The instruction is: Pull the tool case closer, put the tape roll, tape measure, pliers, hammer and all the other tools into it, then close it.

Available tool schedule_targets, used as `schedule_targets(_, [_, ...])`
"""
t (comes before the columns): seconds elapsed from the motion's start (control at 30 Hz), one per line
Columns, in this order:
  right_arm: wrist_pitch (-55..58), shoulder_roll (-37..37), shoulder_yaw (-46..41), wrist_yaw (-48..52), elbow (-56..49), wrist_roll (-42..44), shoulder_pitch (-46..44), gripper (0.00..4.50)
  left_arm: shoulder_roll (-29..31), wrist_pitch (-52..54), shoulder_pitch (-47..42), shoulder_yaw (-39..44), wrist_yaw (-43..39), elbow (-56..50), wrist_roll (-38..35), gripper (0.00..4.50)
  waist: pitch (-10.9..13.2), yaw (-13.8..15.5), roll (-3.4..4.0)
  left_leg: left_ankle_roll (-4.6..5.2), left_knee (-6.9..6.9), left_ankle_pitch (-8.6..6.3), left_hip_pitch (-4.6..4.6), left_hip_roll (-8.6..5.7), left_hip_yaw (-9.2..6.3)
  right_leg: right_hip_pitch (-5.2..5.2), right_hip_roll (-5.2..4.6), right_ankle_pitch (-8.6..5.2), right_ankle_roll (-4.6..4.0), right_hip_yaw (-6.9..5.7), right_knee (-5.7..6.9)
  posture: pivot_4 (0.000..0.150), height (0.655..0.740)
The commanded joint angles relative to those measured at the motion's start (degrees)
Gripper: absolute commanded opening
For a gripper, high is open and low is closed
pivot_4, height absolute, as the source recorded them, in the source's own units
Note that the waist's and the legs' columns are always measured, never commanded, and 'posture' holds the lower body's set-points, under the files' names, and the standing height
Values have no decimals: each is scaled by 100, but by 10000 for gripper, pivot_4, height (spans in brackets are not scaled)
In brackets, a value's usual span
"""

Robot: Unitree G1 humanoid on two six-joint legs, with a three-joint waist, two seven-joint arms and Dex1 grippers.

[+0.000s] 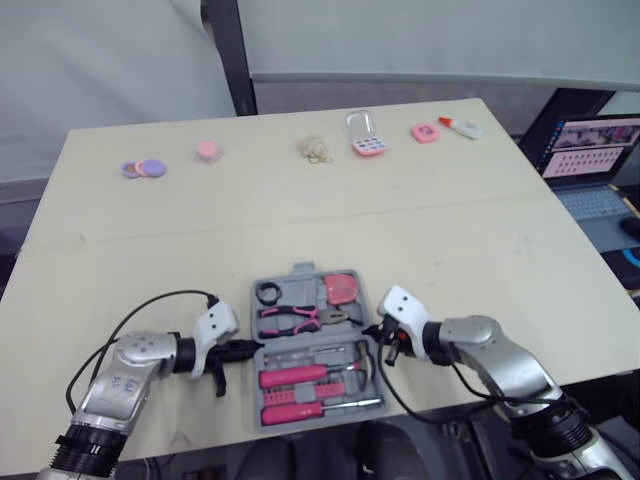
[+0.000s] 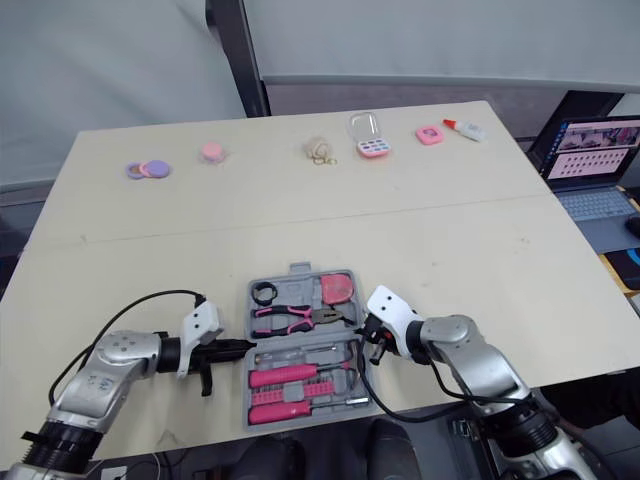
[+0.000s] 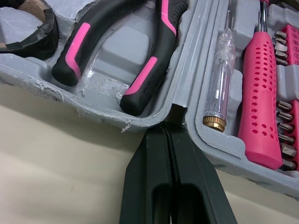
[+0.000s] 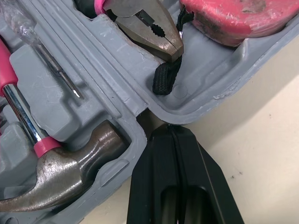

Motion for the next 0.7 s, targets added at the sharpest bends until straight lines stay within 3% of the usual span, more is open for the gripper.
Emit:
schedule_targets(0.03, [-40,84,102,162,-442,219,5,0,-54,-2,29,-129,-63,-358,-196,153,0,1,0,0,-1,0,0,0,-1,0,0,0,0,0,-1,1500,7400])
schedule_targets(0.7, [41,-69,-152,84,-479,179,92,0,211,452,219,183,126,-610,-207,153,0,-3,0,0,-3,0,-1,1,0,0,0,0,0,1,-6,1500,7400])
